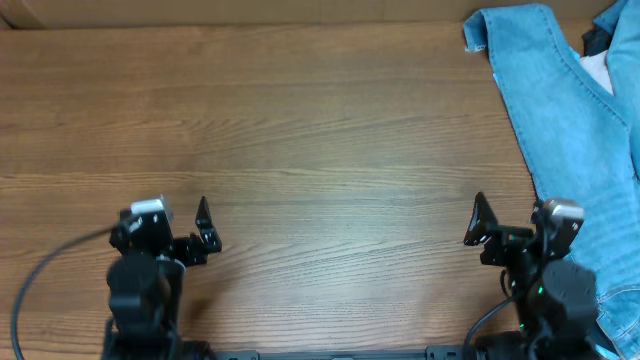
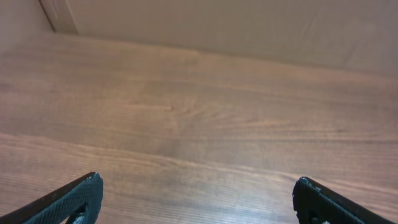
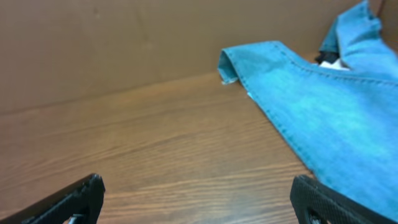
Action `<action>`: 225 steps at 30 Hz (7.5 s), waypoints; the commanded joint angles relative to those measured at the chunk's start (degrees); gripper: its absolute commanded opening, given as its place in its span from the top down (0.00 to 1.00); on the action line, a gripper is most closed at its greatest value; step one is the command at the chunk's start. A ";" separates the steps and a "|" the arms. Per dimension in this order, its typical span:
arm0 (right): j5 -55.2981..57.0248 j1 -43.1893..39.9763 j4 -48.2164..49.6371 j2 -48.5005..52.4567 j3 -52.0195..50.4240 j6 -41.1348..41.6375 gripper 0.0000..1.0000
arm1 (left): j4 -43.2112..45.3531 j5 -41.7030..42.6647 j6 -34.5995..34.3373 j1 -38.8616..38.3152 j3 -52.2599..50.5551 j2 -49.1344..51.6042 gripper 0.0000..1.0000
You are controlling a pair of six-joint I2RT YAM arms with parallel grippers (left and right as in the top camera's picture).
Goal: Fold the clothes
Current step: 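Reach the right gripper into the jeans pile and grasp the waistband, then move the left gripper to the jeans waistband and grasp it, then drag the jeans leftward with the left gripper onto the table center, then grasp the right jeans leg hem with the right gripper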
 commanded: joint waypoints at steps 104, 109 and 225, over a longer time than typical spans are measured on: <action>8.87 22.53 -30.21 75.19 61.68 12.57 0.45 | -13.40 3.26 -1.66 0.11 19.56 17.99 0.00; 14.29 19.52 -30.91 68.96 61.75 12.63 0.39 | -11.74 9.22 -1.64 0.09 19.56 19.54 0.00; -16.61 -9.64 -37.66 87.06 61.64 12.55 0.03 | -33.97 20.17 -13.68 39.80 47.69 67.06 0.49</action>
